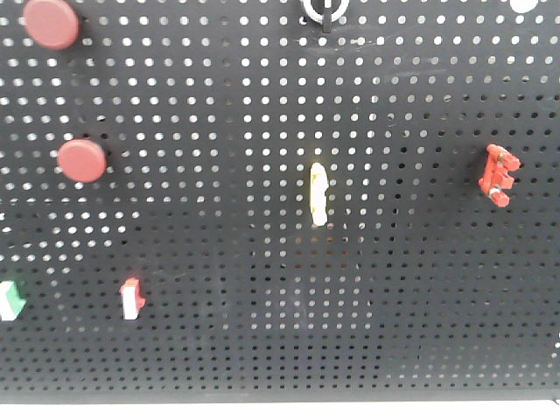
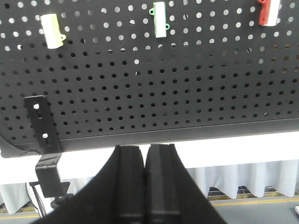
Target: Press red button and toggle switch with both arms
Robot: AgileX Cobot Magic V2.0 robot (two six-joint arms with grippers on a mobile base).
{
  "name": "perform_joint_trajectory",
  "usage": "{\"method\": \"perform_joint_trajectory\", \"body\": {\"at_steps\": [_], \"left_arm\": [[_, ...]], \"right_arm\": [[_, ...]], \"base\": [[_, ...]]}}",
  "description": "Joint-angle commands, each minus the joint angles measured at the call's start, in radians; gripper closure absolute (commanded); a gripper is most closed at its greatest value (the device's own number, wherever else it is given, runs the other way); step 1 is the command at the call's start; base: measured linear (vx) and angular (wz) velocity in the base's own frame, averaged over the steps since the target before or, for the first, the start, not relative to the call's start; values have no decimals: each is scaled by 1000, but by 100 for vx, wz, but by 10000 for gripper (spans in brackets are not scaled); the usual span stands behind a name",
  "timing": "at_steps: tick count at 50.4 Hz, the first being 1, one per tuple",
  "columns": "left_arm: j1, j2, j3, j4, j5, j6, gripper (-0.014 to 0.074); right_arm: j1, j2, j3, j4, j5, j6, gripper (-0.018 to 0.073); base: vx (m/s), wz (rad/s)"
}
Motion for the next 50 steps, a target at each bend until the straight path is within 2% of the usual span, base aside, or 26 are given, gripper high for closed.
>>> {"method": "perform_joint_trajectory", "body": {"at_steps": [1,28,34,43,50], "left_arm": [[-3,-15,27,-6,-84,-8,595],[-3,-15,27,-6,-84,-8,595],[-3,-15,26,-6,-95,-8,595],[-3,-15,26,-6,-172,-27,595],[-3,-15,22,-6,-316,-34,595]], "right_arm": [[-5,-16,10,-4,-86,-2,563],[-5,-16,10,-14,-91,-7,563],[-4,-16,10,28,-137,6,563],[-4,-16,10,22,-199,-9,563],[-4,-16,10,22,-325,-8,563]], "base": [[4,-1],[0,0],[0,0],[0,0],[0,0]]}}
